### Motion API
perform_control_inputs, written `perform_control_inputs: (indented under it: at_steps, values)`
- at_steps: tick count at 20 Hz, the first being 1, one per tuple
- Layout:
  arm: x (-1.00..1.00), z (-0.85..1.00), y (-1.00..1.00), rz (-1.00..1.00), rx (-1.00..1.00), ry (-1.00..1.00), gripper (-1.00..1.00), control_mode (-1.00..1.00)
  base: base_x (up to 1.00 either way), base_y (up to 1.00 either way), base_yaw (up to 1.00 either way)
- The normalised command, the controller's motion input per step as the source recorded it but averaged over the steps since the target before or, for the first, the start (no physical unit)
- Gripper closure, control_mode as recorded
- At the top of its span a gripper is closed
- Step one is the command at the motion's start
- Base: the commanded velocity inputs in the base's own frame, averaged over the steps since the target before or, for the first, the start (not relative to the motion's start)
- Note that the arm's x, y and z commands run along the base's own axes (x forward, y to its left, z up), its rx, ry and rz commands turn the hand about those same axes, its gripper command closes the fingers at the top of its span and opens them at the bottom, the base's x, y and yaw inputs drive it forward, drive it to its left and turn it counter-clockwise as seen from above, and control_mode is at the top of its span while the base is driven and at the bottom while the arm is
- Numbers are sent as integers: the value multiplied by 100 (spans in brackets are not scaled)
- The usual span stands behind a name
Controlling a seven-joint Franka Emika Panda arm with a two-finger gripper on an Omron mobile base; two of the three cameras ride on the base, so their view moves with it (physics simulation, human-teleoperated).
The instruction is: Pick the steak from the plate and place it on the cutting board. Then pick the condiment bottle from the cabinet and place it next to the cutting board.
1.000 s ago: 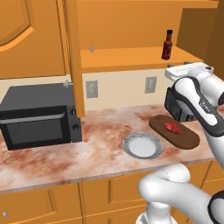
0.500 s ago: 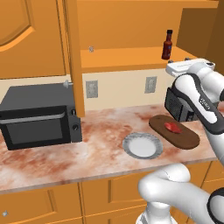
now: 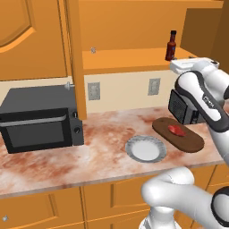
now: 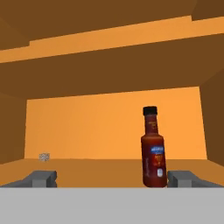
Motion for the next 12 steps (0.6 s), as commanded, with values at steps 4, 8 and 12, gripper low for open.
perform_control_inputs:
  at_steps: [4, 8, 12]
  values:
    - [19, 8, 0, -1, 5, 0, -100, -100, 0, 0, 0]
    - [15, 14, 0, -1, 4, 0, -100, -100, 0, 0, 0]
    - [10, 13, 0, 0, 5, 0, -100, -100, 0, 0, 0]
